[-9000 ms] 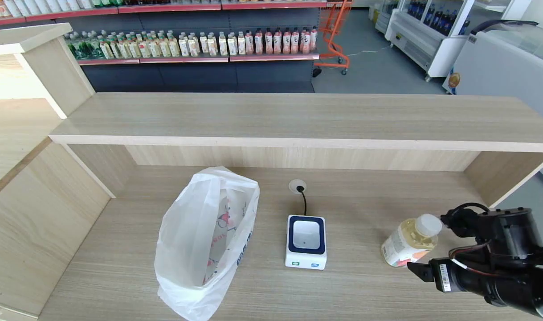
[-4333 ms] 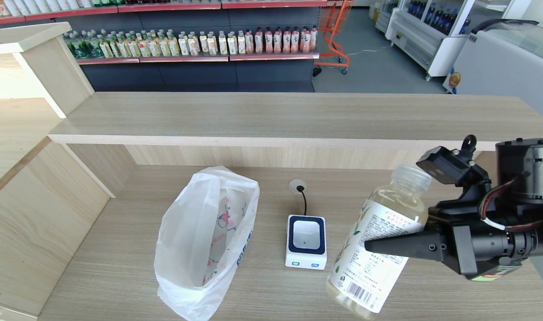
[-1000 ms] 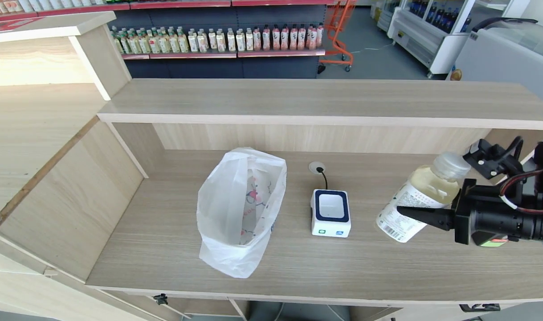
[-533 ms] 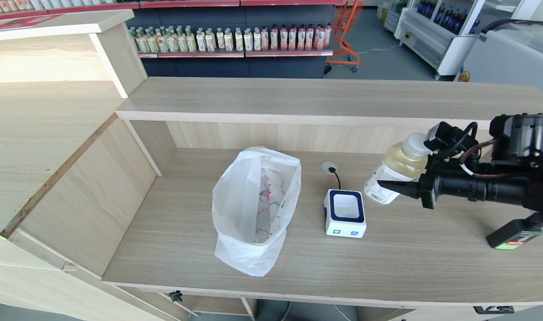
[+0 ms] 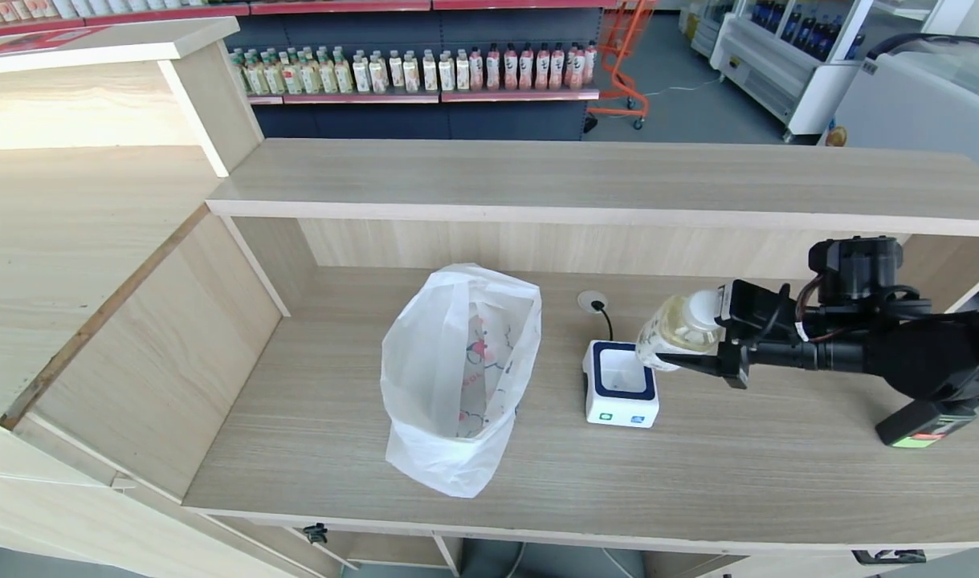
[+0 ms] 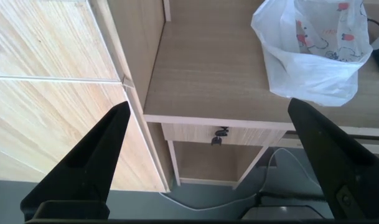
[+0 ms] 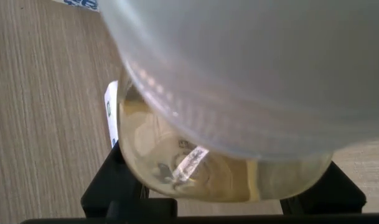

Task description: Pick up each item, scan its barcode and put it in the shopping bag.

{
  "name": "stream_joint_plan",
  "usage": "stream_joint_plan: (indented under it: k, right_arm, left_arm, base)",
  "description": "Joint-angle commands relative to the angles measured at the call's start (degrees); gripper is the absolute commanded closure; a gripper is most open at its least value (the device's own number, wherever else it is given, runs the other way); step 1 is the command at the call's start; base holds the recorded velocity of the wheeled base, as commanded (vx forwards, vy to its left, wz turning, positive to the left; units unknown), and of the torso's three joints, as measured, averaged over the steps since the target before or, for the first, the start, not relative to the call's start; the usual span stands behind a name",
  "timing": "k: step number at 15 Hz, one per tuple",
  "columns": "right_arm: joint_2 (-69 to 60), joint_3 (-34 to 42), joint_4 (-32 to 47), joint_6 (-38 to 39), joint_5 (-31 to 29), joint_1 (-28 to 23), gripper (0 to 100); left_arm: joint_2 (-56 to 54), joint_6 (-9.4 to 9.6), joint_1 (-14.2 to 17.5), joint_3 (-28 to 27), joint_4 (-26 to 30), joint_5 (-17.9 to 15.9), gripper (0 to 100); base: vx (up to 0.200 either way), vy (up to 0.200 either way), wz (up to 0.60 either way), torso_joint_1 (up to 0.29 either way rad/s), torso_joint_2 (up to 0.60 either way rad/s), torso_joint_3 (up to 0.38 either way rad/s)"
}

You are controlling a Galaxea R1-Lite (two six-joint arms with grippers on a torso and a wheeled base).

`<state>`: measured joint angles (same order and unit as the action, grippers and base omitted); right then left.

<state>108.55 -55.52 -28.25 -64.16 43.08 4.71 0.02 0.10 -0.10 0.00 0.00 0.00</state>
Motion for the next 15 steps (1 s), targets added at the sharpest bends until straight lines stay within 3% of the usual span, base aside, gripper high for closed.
stream_joint_plan:
  k: [1, 6, 15]
  right_arm:
    - [2.5, -0.8, 0.0, -1.1, 0.3, 0.6, 100]
    - [5.5, -2.7, -1.5, -6.7, 0.2, 2.1, 100]
    - [9.7, -2.0, -9.5, -8.2, 0.1, 3.6, 100]
  left_arm:
    - [0.0, -0.01, 0.0, 0.0, 0.0, 0.0, 0]
    - [0.0, -0.01, 0.0, 0.0, 0.0, 0.0, 0]
    - [0.0, -0.01, 0.0, 0.0, 0.0, 0.0, 0]
  base:
    - [0.000, 0.000, 0.00, 0.000, 0.00, 0.000]
    - [0.000, 0.000, 0.00, 0.000, 0.00, 0.000]
    - [0.000, 0.000, 0.00, 0.000, 0.00, 0.000]
